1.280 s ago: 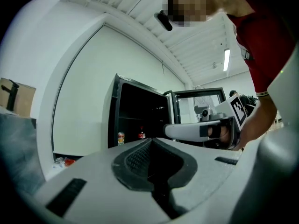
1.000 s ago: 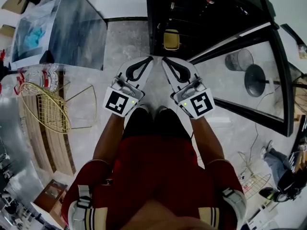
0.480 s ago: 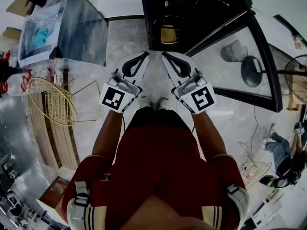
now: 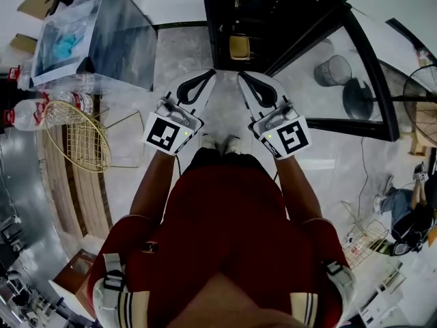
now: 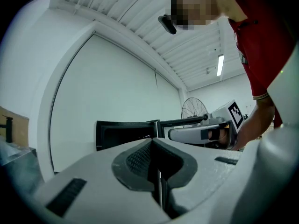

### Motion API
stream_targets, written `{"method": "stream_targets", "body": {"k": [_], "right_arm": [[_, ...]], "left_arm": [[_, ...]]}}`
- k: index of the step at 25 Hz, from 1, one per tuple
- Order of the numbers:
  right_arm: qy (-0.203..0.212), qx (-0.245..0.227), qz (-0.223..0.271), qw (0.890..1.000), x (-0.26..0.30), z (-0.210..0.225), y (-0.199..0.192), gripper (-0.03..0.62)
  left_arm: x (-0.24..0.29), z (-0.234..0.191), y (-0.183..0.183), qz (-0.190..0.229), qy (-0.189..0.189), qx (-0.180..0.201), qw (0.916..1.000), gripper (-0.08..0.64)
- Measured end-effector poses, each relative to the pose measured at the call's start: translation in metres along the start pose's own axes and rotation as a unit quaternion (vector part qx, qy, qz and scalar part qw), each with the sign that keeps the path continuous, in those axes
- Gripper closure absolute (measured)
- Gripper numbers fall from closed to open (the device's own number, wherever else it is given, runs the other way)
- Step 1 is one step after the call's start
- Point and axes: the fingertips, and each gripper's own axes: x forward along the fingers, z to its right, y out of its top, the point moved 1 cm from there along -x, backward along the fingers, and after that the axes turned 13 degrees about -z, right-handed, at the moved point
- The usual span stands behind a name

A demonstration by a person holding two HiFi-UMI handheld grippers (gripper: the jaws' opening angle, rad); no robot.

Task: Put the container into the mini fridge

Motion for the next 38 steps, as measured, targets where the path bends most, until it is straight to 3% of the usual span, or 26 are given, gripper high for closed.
{"method": "stream_targets", "body": {"k": [7,15,20,38], "right_arm": [[-0.012,-0.008,0.006,1.0,-0.022,-0.016,-0.001,0.592],[-0.021,0.014,-0.005,1.0,-0.033,-0.032,-0.011,0.592],[-0.024,0.006,-0.012,1.0,-0.038,-0.038,-0.014,0.592],[-0.044,-0.009,-0.035,0.998,-0.03,-0.049,-0.017,0.592]], "left_arm": [[-0.014,0.022,0.006,0.015,-0.009,0.009,0.9998,0.554],[-0.03,0.029,0.005,0.015,-0.023,-0.019,0.9994,0.554],[-0.035,0.034,0.002,0.013,-0.03,-0.014,0.9994,0.554],[-0.042,0.023,-0.01,0.018,-0.047,-0.012,0.9987,0.554]]}}
